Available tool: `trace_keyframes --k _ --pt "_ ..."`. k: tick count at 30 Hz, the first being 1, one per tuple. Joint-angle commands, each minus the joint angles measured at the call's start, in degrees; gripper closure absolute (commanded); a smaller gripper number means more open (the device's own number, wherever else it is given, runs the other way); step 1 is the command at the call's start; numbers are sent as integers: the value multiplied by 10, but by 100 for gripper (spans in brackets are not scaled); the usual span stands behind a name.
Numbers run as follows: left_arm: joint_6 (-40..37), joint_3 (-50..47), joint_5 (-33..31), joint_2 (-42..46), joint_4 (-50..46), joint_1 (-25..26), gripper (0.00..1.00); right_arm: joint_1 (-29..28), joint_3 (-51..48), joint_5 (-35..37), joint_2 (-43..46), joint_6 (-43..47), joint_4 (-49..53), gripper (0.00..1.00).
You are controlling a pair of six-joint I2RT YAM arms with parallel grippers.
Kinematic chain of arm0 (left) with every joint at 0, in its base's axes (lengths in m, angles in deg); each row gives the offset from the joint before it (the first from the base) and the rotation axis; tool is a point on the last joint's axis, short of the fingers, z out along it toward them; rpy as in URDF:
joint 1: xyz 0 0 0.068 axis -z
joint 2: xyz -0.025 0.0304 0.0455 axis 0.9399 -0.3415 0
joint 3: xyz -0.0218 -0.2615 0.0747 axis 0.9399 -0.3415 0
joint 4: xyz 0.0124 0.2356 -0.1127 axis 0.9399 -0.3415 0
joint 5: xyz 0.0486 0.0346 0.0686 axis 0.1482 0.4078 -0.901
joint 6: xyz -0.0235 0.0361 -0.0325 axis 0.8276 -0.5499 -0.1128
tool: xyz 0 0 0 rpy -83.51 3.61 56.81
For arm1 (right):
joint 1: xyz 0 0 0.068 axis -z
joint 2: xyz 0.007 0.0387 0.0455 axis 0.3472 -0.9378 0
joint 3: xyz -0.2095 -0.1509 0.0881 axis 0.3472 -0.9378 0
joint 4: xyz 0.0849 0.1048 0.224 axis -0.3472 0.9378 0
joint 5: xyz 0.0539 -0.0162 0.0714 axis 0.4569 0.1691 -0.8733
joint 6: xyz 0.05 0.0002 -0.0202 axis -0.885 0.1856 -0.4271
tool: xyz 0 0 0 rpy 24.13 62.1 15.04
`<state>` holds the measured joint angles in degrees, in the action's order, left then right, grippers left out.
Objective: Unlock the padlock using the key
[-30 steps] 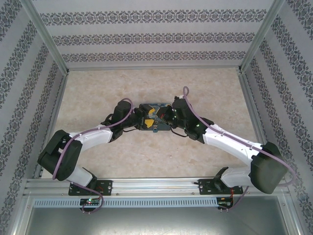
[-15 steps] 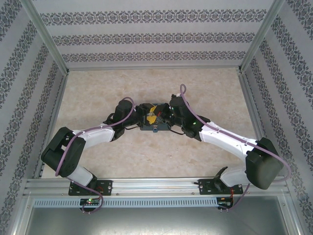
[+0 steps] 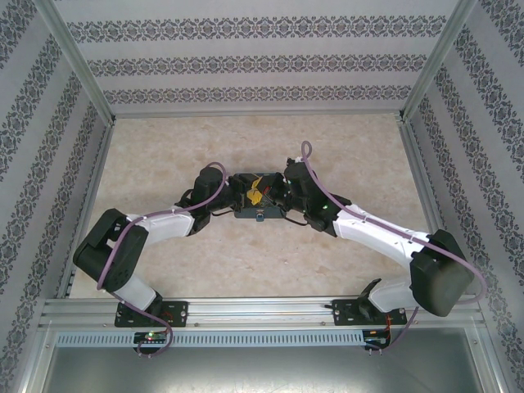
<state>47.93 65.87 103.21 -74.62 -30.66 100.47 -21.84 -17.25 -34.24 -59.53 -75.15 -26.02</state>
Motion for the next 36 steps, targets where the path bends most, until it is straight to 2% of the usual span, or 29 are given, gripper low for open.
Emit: trace_keyframes --k 1,19,36 --pt "19 9 -5 -8 46 11 61 -3 -7 -5 -13 -11 -18 100" --pt "32 9 -12 -22 74 16 76 -2 -39 -3 -2 -21 -31 100" --pt "32 -1 -23 -24 71 21 78 6 -56 0 19 -21 -30 100"
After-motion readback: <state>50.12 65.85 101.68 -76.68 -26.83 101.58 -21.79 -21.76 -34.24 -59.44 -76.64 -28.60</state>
